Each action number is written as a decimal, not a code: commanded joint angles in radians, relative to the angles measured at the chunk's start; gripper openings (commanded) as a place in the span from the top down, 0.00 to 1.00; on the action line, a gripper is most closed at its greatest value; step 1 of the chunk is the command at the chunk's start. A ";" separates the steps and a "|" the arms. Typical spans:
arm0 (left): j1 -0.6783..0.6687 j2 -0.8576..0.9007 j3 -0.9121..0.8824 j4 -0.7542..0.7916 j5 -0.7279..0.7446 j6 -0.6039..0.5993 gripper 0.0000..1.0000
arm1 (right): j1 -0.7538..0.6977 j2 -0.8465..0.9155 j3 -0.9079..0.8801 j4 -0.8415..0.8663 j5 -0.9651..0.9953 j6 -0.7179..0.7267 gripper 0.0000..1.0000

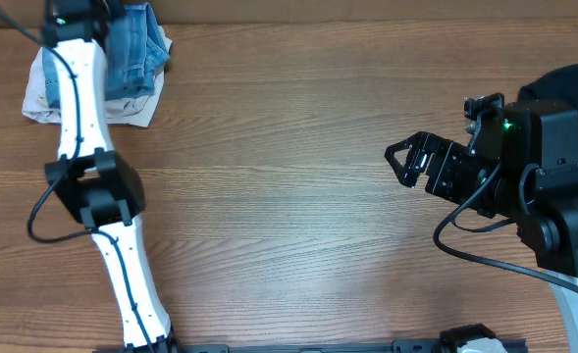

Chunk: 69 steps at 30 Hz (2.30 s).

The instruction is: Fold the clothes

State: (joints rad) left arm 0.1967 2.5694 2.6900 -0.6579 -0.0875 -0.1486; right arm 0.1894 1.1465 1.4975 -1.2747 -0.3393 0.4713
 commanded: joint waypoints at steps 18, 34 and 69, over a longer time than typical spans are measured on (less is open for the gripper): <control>0.195 0.207 0.010 -0.042 -0.051 0.037 0.39 | -0.008 0.005 0.003 0.013 0.010 0.004 0.01; 0.181 -0.099 0.013 -0.048 -0.011 -0.037 0.41 | -0.007 0.009 0.003 0.011 -0.006 0.004 0.01; 0.135 0.235 0.015 0.086 0.122 -0.031 0.80 | -0.008 0.009 0.003 0.016 -0.017 0.000 0.06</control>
State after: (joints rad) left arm 0.3416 2.8208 2.7014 -0.5526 0.0055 -0.1814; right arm 0.1894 1.1549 1.4971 -1.2648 -0.3553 0.4709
